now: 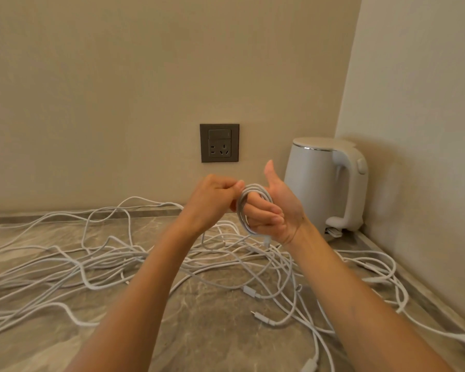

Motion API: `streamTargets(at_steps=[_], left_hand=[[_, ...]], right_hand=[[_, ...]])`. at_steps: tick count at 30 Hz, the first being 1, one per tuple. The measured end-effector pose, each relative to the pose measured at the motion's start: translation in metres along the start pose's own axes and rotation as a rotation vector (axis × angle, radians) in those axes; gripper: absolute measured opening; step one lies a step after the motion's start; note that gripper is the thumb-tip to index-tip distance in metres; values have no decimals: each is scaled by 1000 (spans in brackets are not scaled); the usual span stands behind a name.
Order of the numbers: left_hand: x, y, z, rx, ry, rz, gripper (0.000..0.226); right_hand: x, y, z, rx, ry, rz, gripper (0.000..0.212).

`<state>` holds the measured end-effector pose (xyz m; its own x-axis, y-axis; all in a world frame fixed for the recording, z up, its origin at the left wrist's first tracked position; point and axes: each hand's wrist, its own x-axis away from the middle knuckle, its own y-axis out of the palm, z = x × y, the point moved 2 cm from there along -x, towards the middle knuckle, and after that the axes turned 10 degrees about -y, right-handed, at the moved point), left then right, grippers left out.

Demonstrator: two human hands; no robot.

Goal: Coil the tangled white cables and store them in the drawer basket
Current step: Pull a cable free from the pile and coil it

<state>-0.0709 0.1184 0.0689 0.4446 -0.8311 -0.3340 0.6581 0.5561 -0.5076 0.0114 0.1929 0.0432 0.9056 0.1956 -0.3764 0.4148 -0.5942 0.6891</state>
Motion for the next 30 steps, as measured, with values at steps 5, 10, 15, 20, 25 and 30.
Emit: streamTargets(at_steps=[5,10,15,20,25,30], left_hand=[[0,4,-1,68,-76,-31,39],[-2,10,-1,-53,-70,89,45],[1,13,1,-99,-18,157,48],[3,16,4,-117,3,176,49],[7,22,7,-155,-13,57,40],[5,21,5,-226,-10,20,35]], right_hand=[[0,1,0,1,-10,124,75],[-5,-3,-10,33,-34,212,92],[0,7,-15,391,-195,695,87],[0,3,-16,653,-319,1065,84],[4,1,-15,786,-436,1223,72],[4,-5,-15,720,-483,1249,76]])
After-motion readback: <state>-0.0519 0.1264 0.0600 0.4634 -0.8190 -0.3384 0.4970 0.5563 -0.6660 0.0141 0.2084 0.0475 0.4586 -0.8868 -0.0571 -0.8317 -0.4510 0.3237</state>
